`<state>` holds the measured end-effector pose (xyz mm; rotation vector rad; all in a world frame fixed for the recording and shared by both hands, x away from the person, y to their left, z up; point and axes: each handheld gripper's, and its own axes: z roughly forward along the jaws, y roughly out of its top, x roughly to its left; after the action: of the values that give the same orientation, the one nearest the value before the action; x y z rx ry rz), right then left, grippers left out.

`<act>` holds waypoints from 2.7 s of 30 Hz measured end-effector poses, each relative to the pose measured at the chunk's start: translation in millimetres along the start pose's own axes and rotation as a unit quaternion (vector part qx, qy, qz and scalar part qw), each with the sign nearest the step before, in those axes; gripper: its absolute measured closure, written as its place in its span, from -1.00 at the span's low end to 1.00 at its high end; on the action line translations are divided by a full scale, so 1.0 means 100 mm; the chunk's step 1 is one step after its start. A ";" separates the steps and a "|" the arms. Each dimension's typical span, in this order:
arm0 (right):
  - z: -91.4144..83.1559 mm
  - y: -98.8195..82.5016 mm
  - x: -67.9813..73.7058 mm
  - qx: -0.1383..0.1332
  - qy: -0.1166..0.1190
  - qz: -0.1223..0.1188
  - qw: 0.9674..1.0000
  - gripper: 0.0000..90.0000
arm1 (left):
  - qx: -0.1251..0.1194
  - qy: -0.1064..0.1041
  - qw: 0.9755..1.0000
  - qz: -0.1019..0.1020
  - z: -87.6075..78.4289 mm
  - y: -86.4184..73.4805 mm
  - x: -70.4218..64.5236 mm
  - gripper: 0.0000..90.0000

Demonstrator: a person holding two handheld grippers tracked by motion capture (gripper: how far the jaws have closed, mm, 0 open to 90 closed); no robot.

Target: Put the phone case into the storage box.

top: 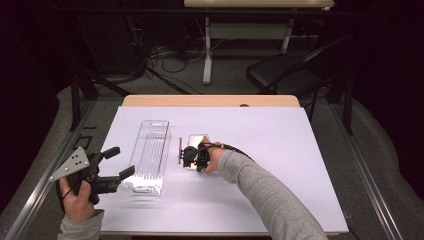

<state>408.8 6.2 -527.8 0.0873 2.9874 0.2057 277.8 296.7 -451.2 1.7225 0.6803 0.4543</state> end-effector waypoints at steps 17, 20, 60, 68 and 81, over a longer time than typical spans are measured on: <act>0.00 0.00 0.00 0.002 0.000 -0.007 1.000 0.97 | -0.002 0.001 1.000 0.000 0.00 0.00 0.00 -0.65; 0.00 0.00 0.00 0.002 0.000 -0.008 1.000 0.97 | -0.001 0.001 1.000 0.000 0.00 0.00 0.00 -0.65; -0.24 -0.07 0.03 -0.021 -0.038 -0.029 0.999 0.98 | 0.007 0.008 1.000 -0.011 0.04 -0.01 0.01 -0.65; -0.34 -0.13 0.11 -0.035 -0.058 -0.034 0.997 0.97 | 0.017 0.020 1.000 -0.012 0.05 -0.01 0.01 -0.65; -0.49 -0.40 0.14 -0.051 -0.094 -0.024 0.994 0.98 | 0.047 0.032 0.998 -0.022 0.14 0.00 0.00 -0.64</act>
<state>385.7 -39.0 -487.9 0.0216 2.7829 0.3250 286.0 286.5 -454.7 1.7842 0.7958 0.4554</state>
